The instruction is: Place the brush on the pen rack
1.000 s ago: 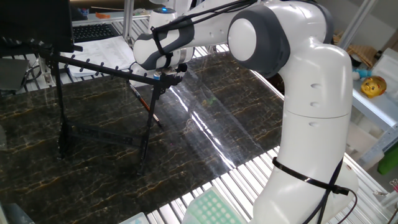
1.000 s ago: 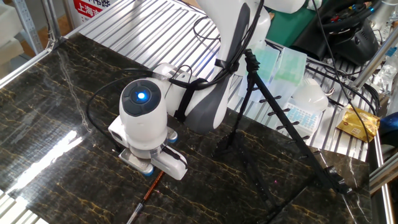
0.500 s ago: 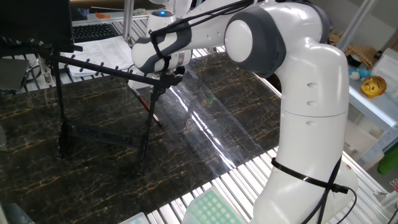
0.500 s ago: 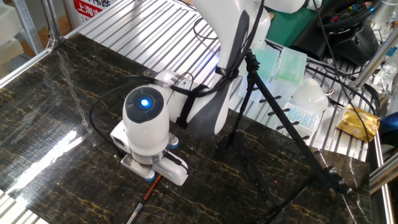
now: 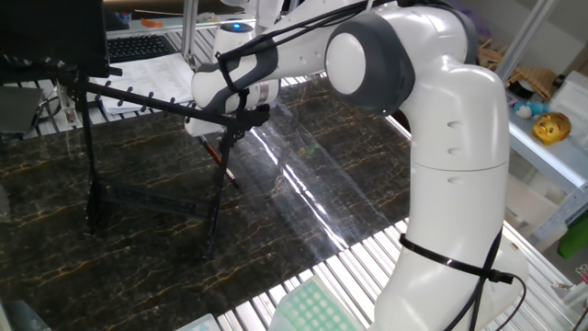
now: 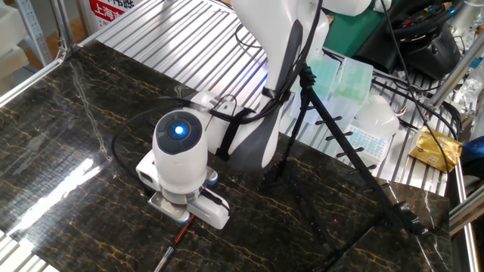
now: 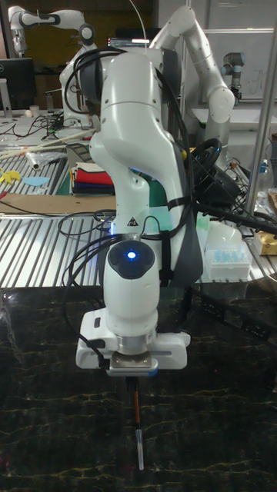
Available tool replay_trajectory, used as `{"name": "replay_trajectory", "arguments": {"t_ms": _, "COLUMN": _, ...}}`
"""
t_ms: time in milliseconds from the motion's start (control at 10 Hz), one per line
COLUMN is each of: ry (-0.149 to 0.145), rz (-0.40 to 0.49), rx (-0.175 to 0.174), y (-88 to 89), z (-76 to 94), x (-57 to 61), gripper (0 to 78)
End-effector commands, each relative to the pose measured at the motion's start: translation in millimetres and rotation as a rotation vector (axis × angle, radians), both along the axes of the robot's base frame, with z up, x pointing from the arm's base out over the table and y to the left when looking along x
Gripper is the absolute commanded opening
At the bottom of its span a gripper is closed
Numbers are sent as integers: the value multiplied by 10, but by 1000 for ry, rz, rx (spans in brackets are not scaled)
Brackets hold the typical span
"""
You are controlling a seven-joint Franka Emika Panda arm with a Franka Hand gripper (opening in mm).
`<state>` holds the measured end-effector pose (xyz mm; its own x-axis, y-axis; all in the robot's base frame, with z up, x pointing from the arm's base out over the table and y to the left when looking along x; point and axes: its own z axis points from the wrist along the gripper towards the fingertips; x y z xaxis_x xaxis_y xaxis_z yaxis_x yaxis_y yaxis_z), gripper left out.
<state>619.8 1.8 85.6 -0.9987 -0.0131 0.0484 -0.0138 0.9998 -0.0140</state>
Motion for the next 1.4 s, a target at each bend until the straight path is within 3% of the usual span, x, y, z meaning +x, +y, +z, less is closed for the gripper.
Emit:
{"name": "replay_trajectory", "arguments": {"t_ms": 100, "ry": -9, "rz": 9, "rx": 1, "y": 17, "z": -38, "x": 41, "gripper": 0}}
{"name": "replay_trajectory", "arguments": {"t_ms": 1100, "ry": -6, "rz": 34, "rx": 7, "y": 54, "z": -117, "x": 64, "gripper": 0}}
{"name": "replay_trajectory", "arguments": {"t_ms": 1200, "ry": -6, "rz": 34, "rx": 7, "y": 54, "z": -117, "x": 64, "gripper": 774}}
{"name": "replay_trajectory", "arguments": {"t_ms": 1400, "ry": -6, "rz": 34, "rx": 7, "y": 54, "z": -117, "x": 64, "gripper": 774}}
